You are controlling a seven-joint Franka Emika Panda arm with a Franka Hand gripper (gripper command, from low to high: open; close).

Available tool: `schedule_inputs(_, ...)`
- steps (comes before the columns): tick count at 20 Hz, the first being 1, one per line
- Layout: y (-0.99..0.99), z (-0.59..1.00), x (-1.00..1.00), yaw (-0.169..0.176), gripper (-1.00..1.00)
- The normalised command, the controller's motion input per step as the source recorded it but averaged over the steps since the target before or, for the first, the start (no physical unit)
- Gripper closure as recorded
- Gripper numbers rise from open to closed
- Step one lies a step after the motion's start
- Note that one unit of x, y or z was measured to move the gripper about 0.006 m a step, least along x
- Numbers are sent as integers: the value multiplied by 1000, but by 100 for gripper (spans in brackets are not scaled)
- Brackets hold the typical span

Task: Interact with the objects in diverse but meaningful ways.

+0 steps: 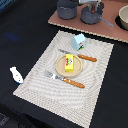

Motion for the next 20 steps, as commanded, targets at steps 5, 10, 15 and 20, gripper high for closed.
schedule_inputs(5,241,378,241,-2,-100)
schedule_inputs(10,-300,621,-127,0,-100)
schedule_inputs(15,-769,340,-357,0,-100)
schedule_inputs(20,-809,225,-330,0,-100)
